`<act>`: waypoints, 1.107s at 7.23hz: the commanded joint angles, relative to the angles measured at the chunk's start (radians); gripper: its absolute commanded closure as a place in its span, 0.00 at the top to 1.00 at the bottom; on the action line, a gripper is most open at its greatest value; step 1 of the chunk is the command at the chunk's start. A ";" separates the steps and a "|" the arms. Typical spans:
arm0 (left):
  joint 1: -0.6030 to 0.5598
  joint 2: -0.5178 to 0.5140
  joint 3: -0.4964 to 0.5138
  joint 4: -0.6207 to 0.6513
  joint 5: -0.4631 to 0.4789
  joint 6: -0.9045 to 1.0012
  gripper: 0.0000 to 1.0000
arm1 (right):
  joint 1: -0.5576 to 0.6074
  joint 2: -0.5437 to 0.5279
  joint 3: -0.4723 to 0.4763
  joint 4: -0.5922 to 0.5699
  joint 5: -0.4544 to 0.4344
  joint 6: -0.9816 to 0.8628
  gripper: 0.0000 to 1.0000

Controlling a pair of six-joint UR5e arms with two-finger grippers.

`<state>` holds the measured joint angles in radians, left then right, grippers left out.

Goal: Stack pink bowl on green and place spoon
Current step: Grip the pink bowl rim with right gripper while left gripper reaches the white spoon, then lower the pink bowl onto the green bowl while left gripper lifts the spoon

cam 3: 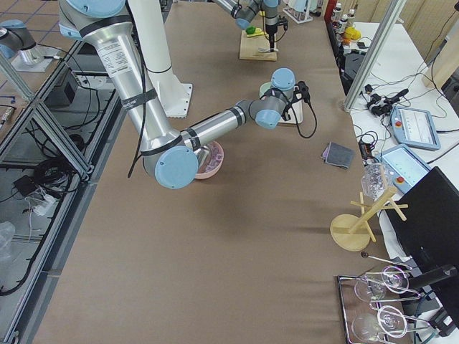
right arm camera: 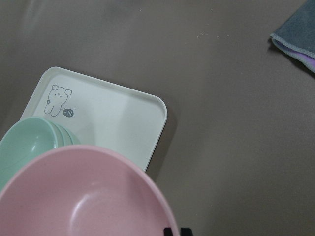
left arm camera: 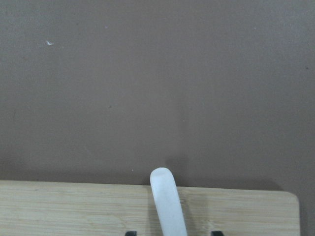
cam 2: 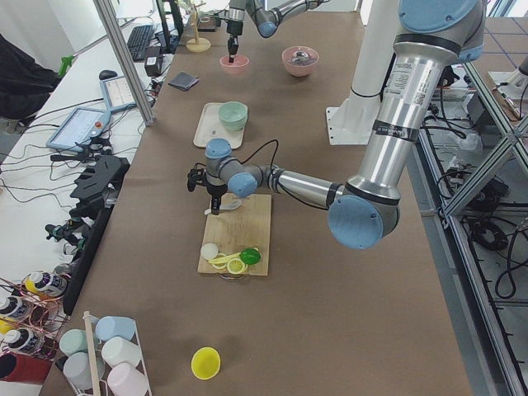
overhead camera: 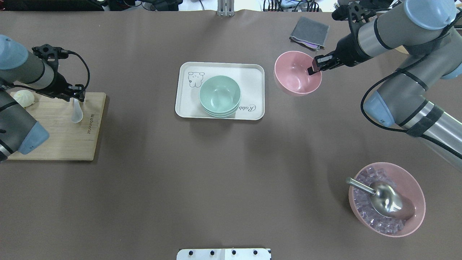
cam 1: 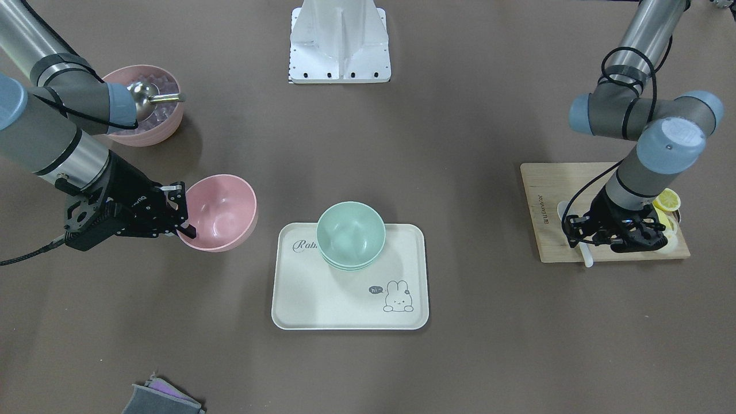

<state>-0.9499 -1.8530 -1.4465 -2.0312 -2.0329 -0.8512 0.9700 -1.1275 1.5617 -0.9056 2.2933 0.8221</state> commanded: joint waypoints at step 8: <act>-0.027 -0.014 -0.330 0.278 -0.090 -0.078 0.00 | -0.020 0.115 0.006 0.004 -0.053 0.188 0.00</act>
<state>-0.9669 -1.8616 -1.7263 -1.7740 -2.1006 -0.8692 0.9734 -1.0528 1.5733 -0.9012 2.2766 0.9572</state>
